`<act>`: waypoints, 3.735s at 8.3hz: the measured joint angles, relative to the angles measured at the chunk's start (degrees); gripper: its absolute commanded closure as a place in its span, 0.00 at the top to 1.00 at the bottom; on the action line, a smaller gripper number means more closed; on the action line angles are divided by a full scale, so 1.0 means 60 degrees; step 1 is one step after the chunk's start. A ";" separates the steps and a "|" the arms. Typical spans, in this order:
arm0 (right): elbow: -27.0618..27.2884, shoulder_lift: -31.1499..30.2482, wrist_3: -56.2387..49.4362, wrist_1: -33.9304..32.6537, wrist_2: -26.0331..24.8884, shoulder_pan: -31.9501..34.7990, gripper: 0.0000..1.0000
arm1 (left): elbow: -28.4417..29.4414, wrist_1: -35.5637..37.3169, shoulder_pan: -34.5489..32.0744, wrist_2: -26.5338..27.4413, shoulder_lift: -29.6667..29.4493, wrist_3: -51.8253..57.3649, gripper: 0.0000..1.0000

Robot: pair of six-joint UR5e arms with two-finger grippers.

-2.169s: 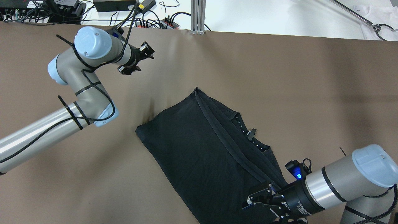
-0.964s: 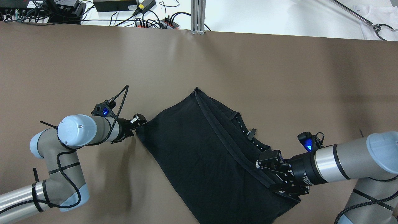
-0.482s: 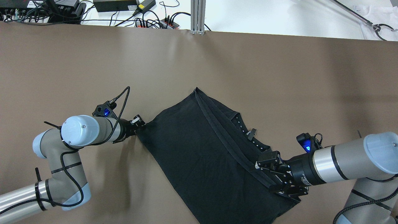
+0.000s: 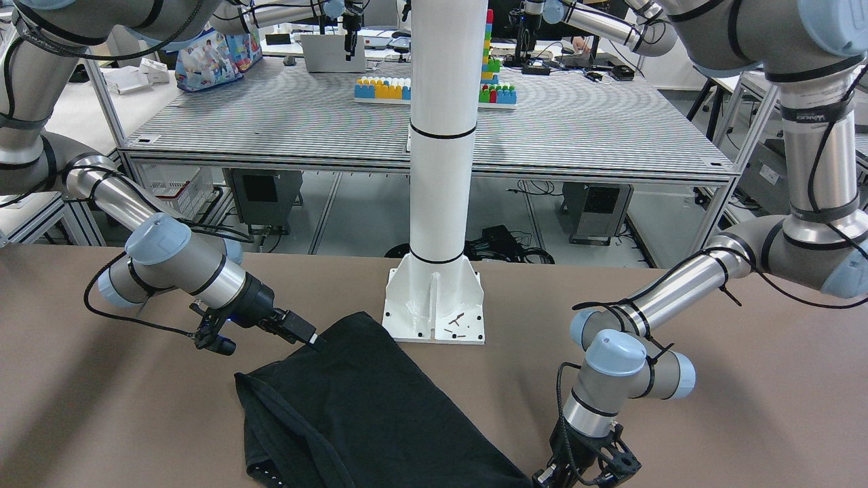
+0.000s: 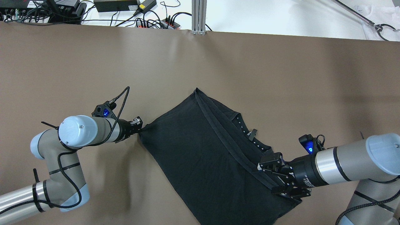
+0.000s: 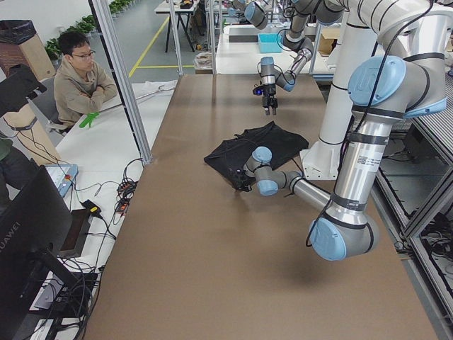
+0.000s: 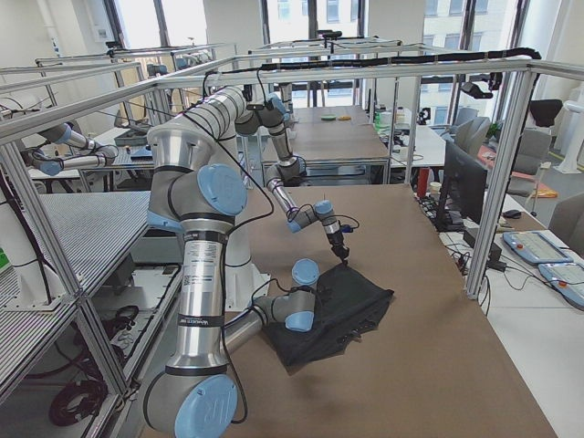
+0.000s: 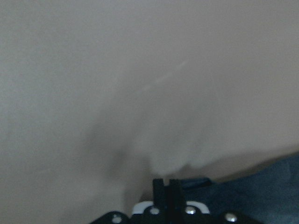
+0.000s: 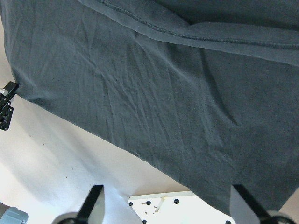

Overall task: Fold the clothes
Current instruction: 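Pull the grasped corner away from the robot with the left gripper while the right releases, then move the right gripper to the shirt edge nearest the robot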

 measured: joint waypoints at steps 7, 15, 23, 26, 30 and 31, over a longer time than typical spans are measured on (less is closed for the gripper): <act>-0.0003 0.0175 -0.0029 0.0024 -0.0029 0.0083 0.95 | 0.4942 0.0038 -0.2528 -0.1165 -0.3907 0.2279 0.00; -0.0597 0.0496 -0.1774 -0.0654 -0.2596 0.0010 0.95 | 0.9893 -0.1027 -0.2790 -0.0927 -0.7679 0.2906 0.99; -0.0690 0.5296 -0.8400 -1.0333 -0.5888 -0.2377 0.75 | 0.9767 -0.1142 -0.3176 -0.0629 -0.7501 0.3300 1.00; -0.1101 0.5929 -0.9057 -1.1261 -0.6831 -0.3330 0.60 | 0.9166 -0.1137 -0.3656 -0.0952 -0.6691 0.4052 1.00; -0.2011 0.5952 -0.9669 -1.0721 -0.7377 -0.3681 0.48 | 0.8752 -0.1128 -0.3726 -0.0902 -0.6349 0.4073 1.00; -0.2068 0.5940 -0.9736 -1.0658 -0.7391 -0.3698 0.47 | 0.8580 -0.1128 -0.3720 -0.0908 -0.6207 0.4066 1.00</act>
